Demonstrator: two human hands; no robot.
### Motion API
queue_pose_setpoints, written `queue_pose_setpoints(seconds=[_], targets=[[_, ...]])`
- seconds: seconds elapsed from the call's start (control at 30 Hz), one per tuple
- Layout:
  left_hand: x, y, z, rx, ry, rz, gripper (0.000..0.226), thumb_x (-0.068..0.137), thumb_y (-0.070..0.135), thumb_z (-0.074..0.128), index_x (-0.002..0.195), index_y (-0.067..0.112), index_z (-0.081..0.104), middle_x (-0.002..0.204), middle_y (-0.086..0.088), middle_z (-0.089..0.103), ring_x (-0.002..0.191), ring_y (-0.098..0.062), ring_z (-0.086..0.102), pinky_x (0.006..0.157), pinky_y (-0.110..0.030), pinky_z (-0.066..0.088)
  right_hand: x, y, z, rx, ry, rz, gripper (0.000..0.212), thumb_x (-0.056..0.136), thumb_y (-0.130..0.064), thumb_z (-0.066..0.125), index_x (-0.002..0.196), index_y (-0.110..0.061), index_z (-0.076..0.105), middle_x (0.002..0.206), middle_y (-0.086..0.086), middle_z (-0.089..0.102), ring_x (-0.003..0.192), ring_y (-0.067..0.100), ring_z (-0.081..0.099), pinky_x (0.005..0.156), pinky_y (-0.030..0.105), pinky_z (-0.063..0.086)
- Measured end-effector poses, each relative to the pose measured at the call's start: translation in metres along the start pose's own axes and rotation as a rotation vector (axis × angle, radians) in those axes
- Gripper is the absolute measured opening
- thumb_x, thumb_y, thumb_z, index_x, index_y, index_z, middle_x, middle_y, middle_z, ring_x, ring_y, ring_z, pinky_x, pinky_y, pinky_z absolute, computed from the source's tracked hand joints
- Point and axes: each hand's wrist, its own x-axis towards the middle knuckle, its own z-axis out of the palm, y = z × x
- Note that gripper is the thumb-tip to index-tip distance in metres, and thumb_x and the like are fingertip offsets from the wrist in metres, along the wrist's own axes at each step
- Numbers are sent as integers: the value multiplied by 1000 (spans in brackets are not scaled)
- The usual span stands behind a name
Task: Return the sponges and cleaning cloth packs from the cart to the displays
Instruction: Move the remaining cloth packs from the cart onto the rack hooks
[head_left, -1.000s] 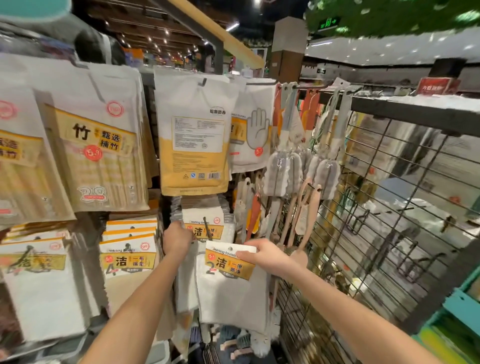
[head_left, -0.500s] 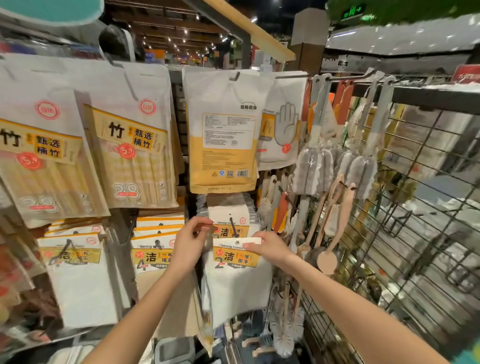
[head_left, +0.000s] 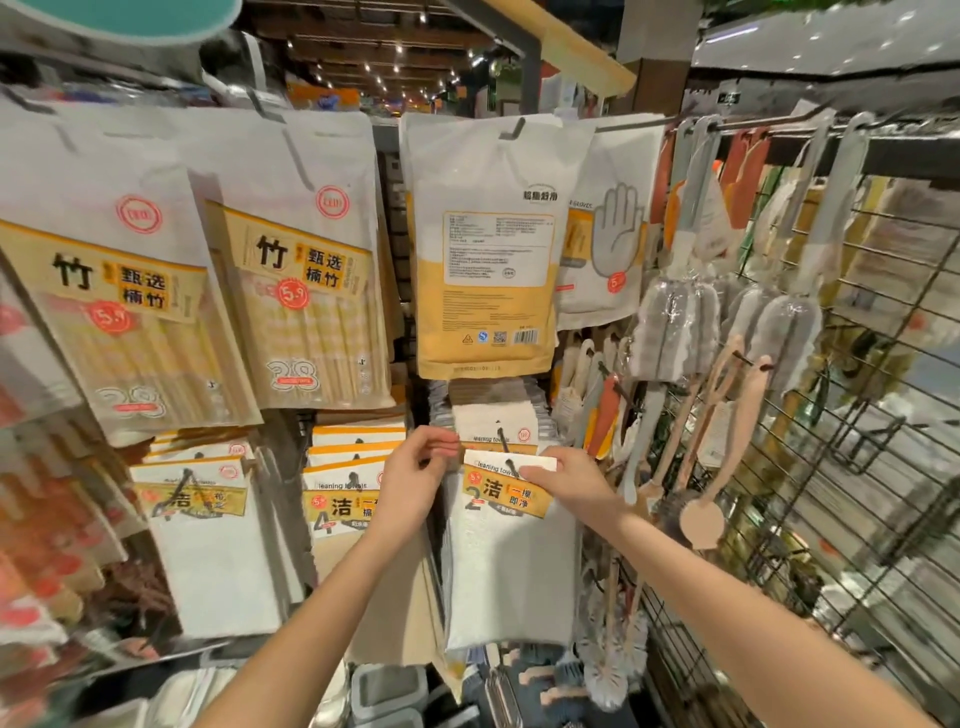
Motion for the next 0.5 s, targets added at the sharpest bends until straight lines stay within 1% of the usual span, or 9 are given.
queue_pose_setpoints(seconds=[0.07,0.1,0.13,0.17,0.23,0.3,0.33,0.4,0.5], targets=[[3,0,-1,-26,2,-3,22,92,-2,50,97,14,64,93,-1,70,91,-8,67,81,-17,51,11,-7,5,8,54,13,8,85,-23,69,77,-22,68,75,-10,70,72,5,66,63,18,49],[3,1,-1,-39,6,-5,21,93,-2,50,98,13,63,94,-3,70,91,-9,67,81,-17,51,17,-10,6,6,83,19,5,84,-22,69,80,-21,69,75,-10,69,70,4,64,58,14,45],[5,3,-3,-45,15,-10,20,93,-2,50,100,12,63,95,-4,70,91,-9,68,80,-17,51,23,-13,7,8,109,21,4,84,-23,70,84,-18,70,77,-8,70,71,6,65,55,13,43],[5,3,-3,-55,23,-24,21,93,-2,50,101,13,62,97,-4,69,92,-9,68,80,-18,51,29,-14,7,3,125,29,7,83,-24,70,87,-18,70,79,-5,70,74,9,66,56,15,44],[6,5,-2,-73,28,-59,24,92,-3,50,102,15,62,99,-2,68,93,-10,68,83,-23,51,37,-16,7,-51,140,57,9,82,-30,70,83,-22,70,79,-5,71,76,13,67,56,20,45],[6,9,1,-76,19,-90,26,91,-4,50,102,17,62,100,-1,68,94,-13,68,86,-28,52,40,-13,8,-158,172,91,18,81,-35,67,84,-18,69,78,-2,70,75,16,65,56,25,45],[6,11,3,-72,13,-100,27,91,-4,50,101,18,62,101,-1,67,94,-14,67,87,-29,52,40,-12,9,-182,192,106,21,80,-35,66,87,-15,68,82,1,69,77,19,64,59,27,48],[2,18,7,-73,1,-110,26,89,-4,52,101,17,62,101,-2,67,94,-16,67,87,-29,52,30,-12,5,-156,226,113,27,82,-27,64,103,-11,61,98,5,68,87,23,63,70,32,51],[-7,30,18,-75,-50,-100,25,89,-6,52,103,12,61,100,-3,67,89,-15,67,74,-21,54,0,-17,-12,-138,178,118,46,90,-21,58,133,-11,44,124,7,57,100,20,55,79,28,42]])
